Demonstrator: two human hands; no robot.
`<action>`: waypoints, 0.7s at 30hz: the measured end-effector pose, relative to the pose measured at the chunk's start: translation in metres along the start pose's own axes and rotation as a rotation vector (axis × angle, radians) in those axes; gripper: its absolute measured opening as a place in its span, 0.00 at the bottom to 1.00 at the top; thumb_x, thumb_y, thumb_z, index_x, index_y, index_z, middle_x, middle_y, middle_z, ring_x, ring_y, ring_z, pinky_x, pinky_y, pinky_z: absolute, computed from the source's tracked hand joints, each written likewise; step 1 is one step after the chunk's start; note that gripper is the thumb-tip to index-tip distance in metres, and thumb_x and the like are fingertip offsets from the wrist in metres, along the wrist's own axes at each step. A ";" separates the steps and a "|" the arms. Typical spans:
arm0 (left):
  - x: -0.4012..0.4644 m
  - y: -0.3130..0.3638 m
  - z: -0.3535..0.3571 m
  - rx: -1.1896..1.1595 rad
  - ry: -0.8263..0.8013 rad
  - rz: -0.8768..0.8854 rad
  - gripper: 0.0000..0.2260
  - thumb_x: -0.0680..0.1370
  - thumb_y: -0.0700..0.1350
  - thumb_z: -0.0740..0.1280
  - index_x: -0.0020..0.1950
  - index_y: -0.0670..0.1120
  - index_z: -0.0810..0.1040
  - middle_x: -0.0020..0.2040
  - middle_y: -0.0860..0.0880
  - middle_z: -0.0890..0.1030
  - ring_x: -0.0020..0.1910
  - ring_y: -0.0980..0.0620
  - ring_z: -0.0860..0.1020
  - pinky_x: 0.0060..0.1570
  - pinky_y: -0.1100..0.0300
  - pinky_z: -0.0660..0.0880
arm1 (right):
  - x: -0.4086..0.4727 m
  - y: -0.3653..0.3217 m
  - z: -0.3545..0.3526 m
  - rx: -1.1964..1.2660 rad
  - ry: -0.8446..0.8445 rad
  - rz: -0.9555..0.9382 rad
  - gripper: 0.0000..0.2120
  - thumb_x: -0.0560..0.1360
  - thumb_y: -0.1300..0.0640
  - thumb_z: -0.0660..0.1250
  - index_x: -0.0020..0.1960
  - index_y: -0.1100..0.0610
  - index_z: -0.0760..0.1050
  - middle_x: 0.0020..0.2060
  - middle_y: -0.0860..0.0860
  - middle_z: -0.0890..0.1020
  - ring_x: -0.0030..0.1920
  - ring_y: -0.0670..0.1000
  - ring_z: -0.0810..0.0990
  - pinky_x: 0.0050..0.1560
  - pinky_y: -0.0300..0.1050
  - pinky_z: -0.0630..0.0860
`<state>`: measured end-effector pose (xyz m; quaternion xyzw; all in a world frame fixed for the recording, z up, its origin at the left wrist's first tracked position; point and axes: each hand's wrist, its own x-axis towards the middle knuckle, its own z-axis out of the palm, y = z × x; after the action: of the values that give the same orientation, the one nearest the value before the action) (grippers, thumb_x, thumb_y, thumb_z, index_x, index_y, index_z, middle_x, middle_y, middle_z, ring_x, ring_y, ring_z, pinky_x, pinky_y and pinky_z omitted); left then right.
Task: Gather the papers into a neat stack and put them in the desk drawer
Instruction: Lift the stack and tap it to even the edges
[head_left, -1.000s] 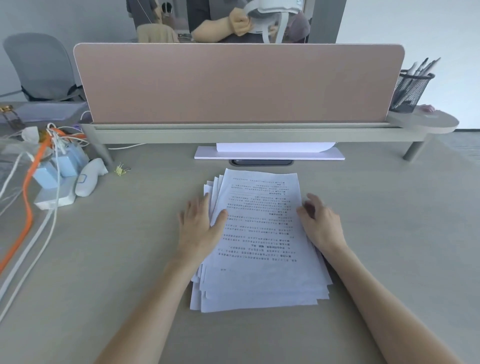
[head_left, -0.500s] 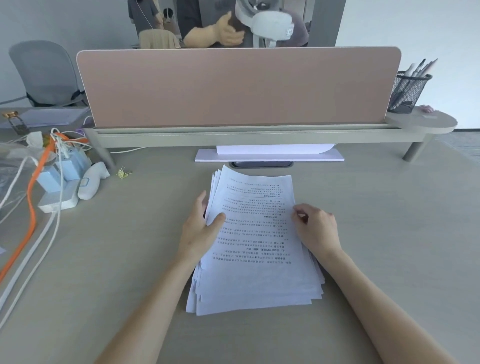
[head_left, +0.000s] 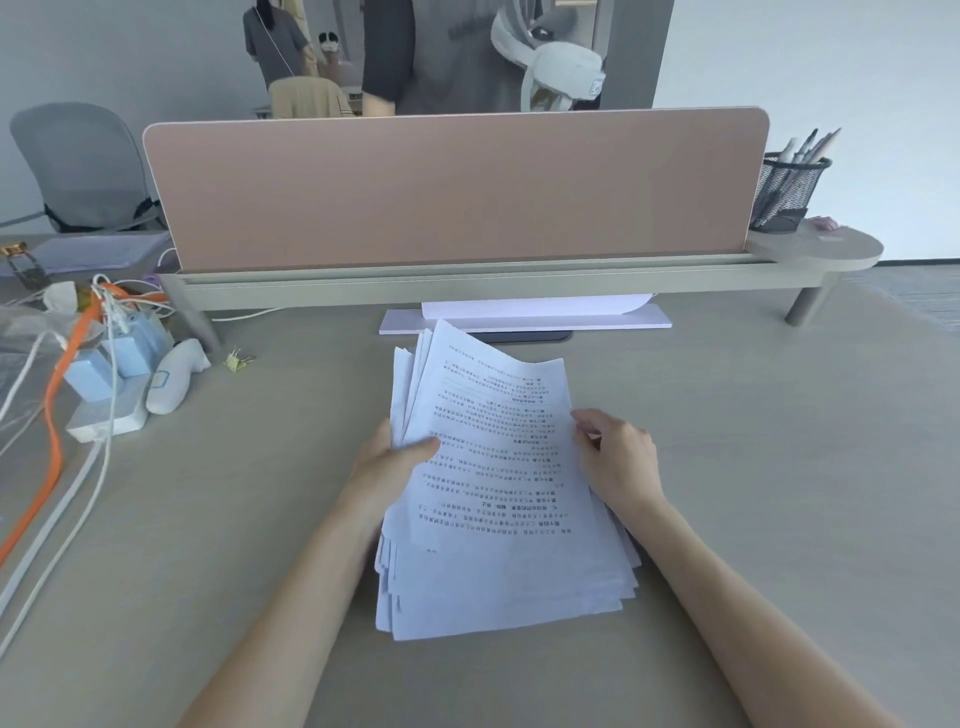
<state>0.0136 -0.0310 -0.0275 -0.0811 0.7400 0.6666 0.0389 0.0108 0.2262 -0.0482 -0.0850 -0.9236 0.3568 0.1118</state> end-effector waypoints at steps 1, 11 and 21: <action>-0.002 0.003 -0.001 -0.019 -0.013 0.030 0.14 0.77 0.39 0.70 0.62 0.49 0.78 0.54 0.52 0.85 0.54 0.53 0.83 0.51 0.59 0.78 | 0.001 -0.001 -0.002 0.058 -0.016 0.024 0.18 0.80 0.58 0.63 0.68 0.54 0.78 0.59 0.51 0.86 0.60 0.55 0.83 0.54 0.41 0.73; -0.024 0.046 -0.002 -0.378 -0.146 0.075 0.11 0.76 0.38 0.70 0.58 0.41 0.83 0.51 0.42 0.87 0.47 0.44 0.87 0.41 0.53 0.83 | 0.003 -0.023 -0.038 0.932 -0.149 0.192 0.11 0.77 0.66 0.68 0.59 0.68 0.77 0.57 0.67 0.84 0.58 0.68 0.83 0.57 0.62 0.82; -0.037 0.095 -0.002 -0.367 -0.153 0.305 0.09 0.80 0.41 0.67 0.58 0.44 0.82 0.55 0.45 0.87 0.55 0.45 0.85 0.54 0.48 0.81 | -0.018 -0.079 -0.102 0.932 0.033 -0.128 0.13 0.79 0.68 0.62 0.61 0.56 0.75 0.55 0.54 0.85 0.52 0.49 0.84 0.52 0.45 0.79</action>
<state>0.0342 -0.0215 0.0722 0.0762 0.6052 0.7921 -0.0217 0.0488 0.2293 0.0768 0.0256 -0.6665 0.7243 0.1747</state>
